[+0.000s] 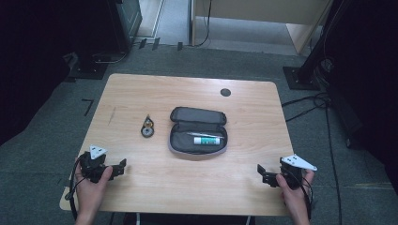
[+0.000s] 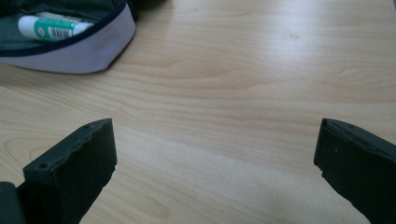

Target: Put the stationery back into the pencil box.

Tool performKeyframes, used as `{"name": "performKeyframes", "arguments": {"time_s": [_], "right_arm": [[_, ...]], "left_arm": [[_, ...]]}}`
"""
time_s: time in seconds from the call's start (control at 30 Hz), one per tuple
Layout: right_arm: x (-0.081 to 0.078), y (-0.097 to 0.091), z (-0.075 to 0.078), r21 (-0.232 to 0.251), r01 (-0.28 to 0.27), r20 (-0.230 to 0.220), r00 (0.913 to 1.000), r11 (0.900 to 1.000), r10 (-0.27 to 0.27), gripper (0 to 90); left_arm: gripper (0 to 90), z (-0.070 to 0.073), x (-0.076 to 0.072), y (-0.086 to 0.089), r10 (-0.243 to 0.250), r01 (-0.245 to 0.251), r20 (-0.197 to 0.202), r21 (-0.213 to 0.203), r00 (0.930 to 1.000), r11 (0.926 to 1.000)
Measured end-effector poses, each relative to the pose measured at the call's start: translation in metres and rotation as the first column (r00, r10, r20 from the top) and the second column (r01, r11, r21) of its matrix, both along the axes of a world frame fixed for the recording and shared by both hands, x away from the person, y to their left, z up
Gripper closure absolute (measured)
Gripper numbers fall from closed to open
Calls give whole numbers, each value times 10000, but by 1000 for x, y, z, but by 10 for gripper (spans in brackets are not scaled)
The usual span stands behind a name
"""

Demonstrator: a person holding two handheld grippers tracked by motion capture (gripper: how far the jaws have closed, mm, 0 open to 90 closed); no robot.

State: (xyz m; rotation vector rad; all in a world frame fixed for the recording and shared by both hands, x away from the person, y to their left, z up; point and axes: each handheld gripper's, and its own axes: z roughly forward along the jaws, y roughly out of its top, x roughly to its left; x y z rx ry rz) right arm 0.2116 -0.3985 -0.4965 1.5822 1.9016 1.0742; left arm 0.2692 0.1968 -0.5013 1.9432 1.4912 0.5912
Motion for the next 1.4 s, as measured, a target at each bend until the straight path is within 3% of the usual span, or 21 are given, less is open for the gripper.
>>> {"name": "performKeyframes", "arguments": {"time_s": [0.4,0.63,0.67,0.8,1.07,1.13,1.4], "right_arm": [[-11,-16,-28,-544,247,-852,9959,9982,-293,0],[-11,-15,-30,-1091,217,-940,9951,9938,-320,0],[-11,-14,-30,-1407,222,-981,9945,9898,-362,0],[-11,-13,-31,-1410,199,-965,9948,9898,-337,0],[-11,-14,-31,-1409,197,-962,9948,9898,-335,0],[-11,-14,-31,-1409,199,-963,9948,9898,-337,0],[-11,-14,-31,-1409,198,-961,9948,9898,-336,0]], "left_arm": [[0,16,24,-15,-230,238,338,-236,9992,9994],[0,27,38,-23,-351,371,418,-468,9985,9982],[0,28,40,-24,-370,391,437,-483,9984,9981],[0,32,49,-28,-412,438,469,-560,9981,9975],[11,28,71,-41,-478,501,412,-591,9980,9970],[57,27,77,-46,-430,454,429,-578,9982,9973],[71,15,98,-71,-667,670,128,-248,9977,9974]]}}
